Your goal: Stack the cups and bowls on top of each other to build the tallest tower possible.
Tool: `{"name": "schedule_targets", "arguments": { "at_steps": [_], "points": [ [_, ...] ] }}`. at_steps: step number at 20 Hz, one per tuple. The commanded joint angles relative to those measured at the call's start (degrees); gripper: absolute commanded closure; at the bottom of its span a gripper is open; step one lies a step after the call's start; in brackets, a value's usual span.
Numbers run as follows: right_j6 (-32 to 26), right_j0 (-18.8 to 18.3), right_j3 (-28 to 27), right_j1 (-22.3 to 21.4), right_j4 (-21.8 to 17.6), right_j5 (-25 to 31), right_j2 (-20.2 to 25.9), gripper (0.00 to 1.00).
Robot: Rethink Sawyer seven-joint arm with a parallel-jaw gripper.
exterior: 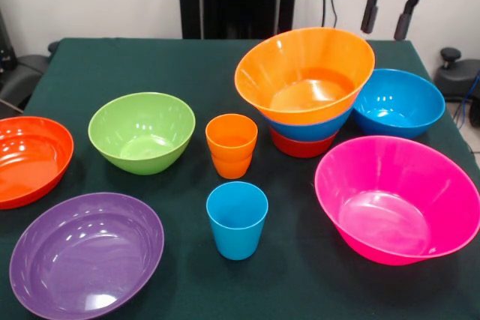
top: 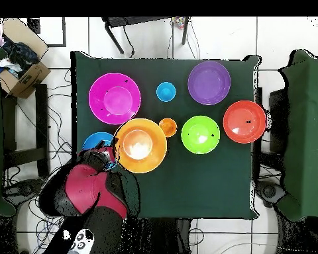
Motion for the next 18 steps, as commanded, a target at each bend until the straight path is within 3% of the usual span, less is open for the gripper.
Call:
{"name": "schedule_targets", "arguments": {
  "at_steps": [1,9,15,18],
  "points": [
    [-3.88,-12.23,4.24,-5.87,-4.88,7.34,15.83,0.0],
    [-10.89,-32.93,9.98,-9.16,-11.87,7.22,32.65,0.0],
    [-12.21,-45.25,8.0,-4.86,-17.45,6.69,44.4,0.0],
    [-13.73,-48.49,5.29,-2.64,-19.21,9.56,47.77,0.0]
  ]
}}
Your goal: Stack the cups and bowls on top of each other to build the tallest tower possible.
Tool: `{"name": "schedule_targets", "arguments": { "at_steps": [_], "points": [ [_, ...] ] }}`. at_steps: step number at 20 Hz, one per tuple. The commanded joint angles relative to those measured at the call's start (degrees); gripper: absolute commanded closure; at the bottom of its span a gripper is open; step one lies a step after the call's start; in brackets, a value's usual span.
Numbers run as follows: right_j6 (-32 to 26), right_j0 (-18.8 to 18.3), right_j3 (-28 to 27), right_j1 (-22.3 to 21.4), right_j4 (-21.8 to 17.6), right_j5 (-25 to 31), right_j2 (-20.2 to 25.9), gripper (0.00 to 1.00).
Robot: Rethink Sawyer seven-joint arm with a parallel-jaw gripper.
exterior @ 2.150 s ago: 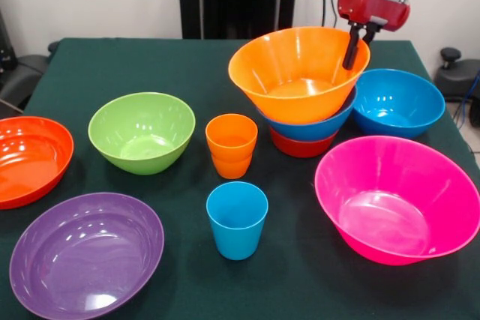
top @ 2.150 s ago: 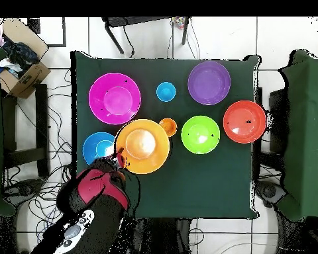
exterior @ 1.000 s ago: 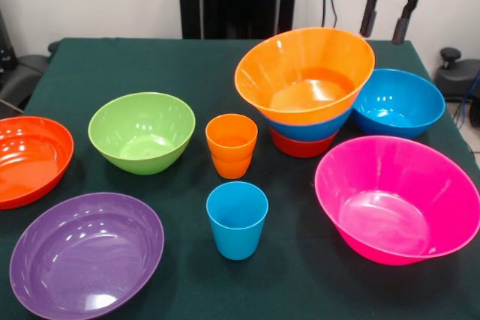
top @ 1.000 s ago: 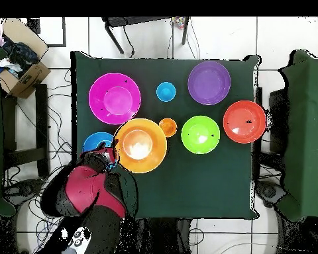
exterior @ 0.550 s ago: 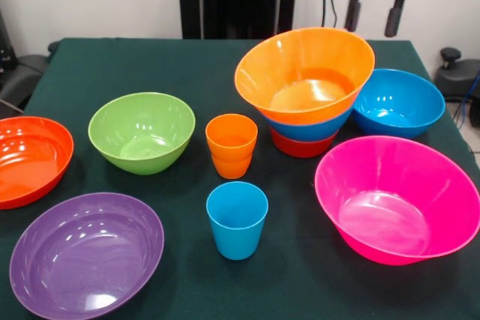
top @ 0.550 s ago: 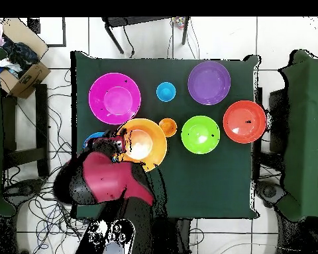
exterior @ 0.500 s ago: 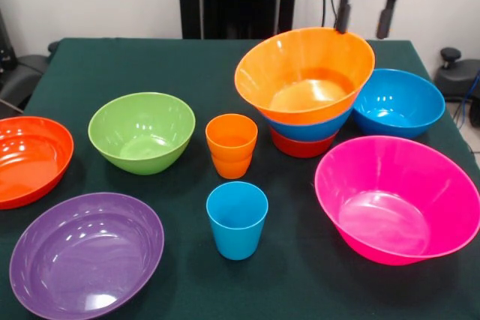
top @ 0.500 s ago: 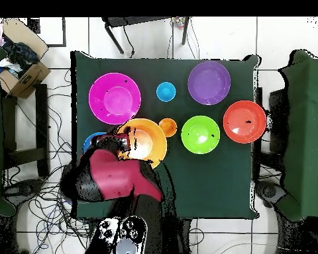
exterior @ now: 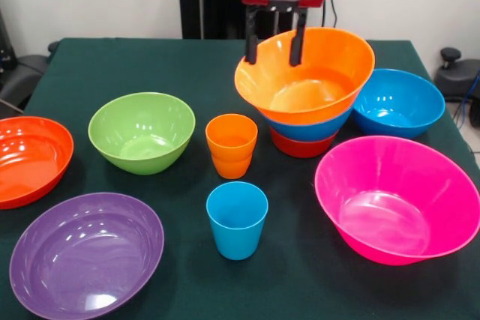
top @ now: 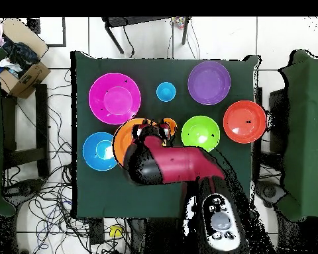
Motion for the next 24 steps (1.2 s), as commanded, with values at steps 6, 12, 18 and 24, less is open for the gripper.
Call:
{"name": "schedule_targets", "arguments": {
  "at_steps": [6,12,18,24],
  "points": [
    [-13.99,-6.13,-5.69,7.64,-8.33,14.96,19.87,0.0],
    [-14.12,-7.16,-5.67,4.67,-7.35,21.6,23.2,0.0],
    [-15.35,-10.5,-11.11,8.64,-7.7,25.22,26.48,0.0],
    [-17.88,-11.67,-21.07,13.46,-9.17,32.07,27.03,0.0]
  ]
}}
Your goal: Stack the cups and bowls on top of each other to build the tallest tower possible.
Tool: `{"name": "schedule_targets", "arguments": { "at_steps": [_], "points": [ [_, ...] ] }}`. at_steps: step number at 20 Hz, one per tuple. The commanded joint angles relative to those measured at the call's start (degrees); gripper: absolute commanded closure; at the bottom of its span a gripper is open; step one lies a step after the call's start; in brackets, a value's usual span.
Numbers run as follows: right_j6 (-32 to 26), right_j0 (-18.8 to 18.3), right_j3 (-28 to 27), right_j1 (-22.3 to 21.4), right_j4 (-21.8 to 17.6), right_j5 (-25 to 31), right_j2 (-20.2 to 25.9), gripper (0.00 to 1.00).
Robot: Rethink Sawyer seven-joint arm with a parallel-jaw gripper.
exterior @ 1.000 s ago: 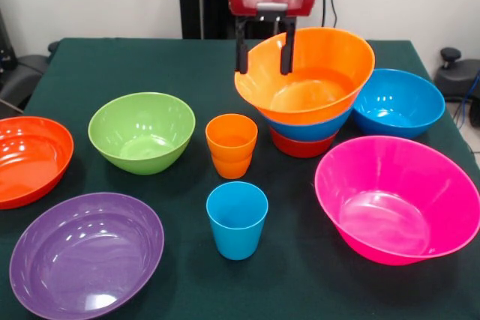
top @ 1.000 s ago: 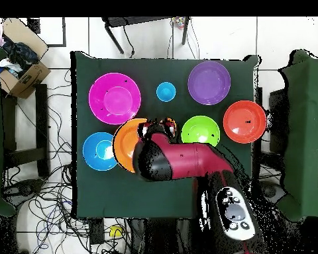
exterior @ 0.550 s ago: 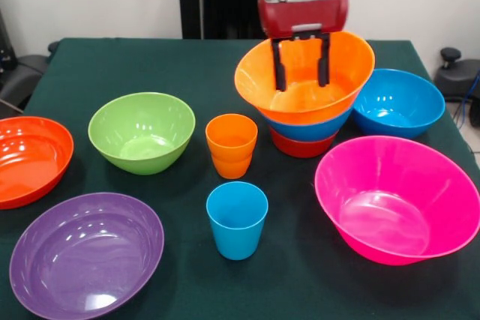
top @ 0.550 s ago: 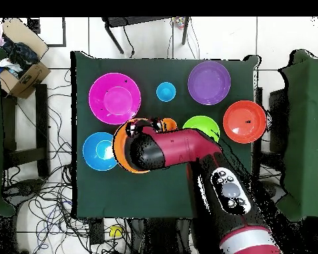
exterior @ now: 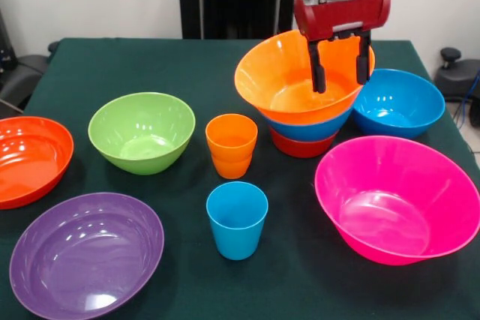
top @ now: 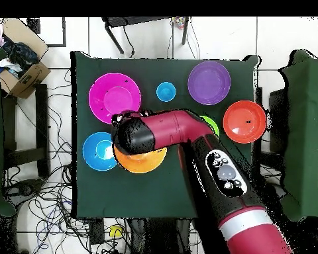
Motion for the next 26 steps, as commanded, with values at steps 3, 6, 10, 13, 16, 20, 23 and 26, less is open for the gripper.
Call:
{"name": "schedule_targets", "arguments": {
  "at_steps": [3,6,10,13,16,20,23,26],
  "points": [
    [-18.82,-2.34,-17.17,10.23,-5.97,13.47,4.56,0.0],
    [-19.86,-1.8,-21.47,13.11,-7.66,14.75,4.34,0.0],
    [-22.58,-2.14,-24.58,15.91,-9.43,16.02,4.96,0.0],
    [-24.73,-2.43,-25.93,18.17,-11.59,15.55,5.28,0.0],
    [-25.31,-2.16,-26.8,19.65,-13.51,15.45,4.9,0.0],
    [-26.13,-1.96,-27.48,20.02,-15.01,15.89,4.49,0.0],
    [-29.71,-2.87,-27.84,19.87,-15.0,18.5,5.33,0.0],
    [-32.75,-3.66,-27.82,20.32,-15.65,20.41,5.78,0.0]
  ]
}}
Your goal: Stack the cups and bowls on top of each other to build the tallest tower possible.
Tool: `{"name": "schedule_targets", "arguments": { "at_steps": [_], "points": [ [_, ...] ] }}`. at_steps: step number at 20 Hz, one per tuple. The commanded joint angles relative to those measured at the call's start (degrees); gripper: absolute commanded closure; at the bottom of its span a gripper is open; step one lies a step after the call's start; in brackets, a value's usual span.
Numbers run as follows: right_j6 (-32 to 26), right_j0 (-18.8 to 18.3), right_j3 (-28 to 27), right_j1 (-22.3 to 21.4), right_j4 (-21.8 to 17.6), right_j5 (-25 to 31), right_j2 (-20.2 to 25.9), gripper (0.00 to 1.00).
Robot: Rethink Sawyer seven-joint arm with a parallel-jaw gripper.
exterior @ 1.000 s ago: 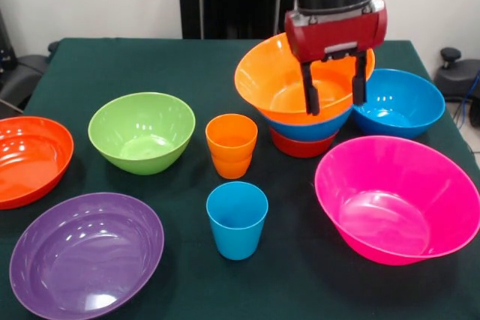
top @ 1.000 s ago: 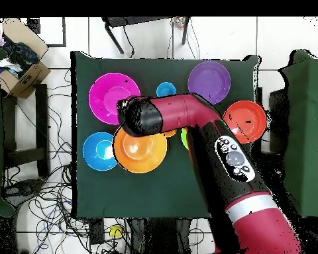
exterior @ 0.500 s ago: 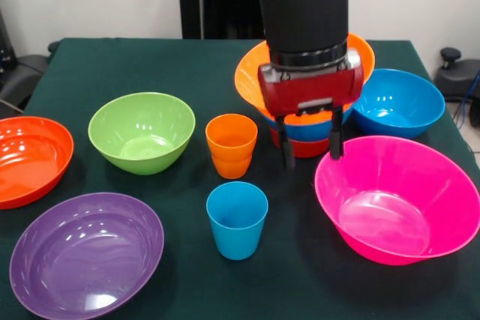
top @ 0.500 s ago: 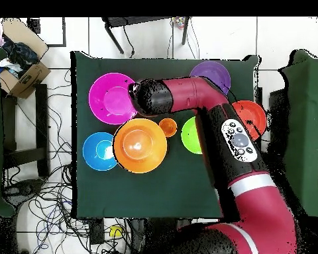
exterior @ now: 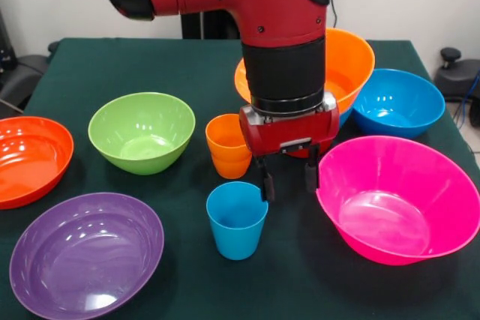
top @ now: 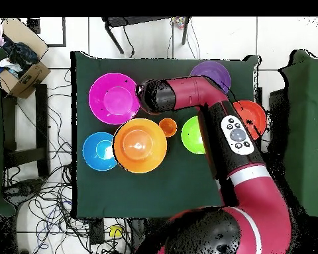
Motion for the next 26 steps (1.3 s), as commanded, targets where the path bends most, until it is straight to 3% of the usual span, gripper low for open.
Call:
{"name": "schedule_targets", "arguments": {
  "at_steps": [1,15,26],
  "points": [
    [-24.77,-1.02,-3.87,2.6,-5.67,10.18,1.92,0.0],
    [-23.52,-0.37,-2.83,1.79,-8.41,12.53,-0.6,0.0],
    [-24.29,0.78,-5.1,4.14,-11.38,13.12,-1.12,0.0]
  ]
}}
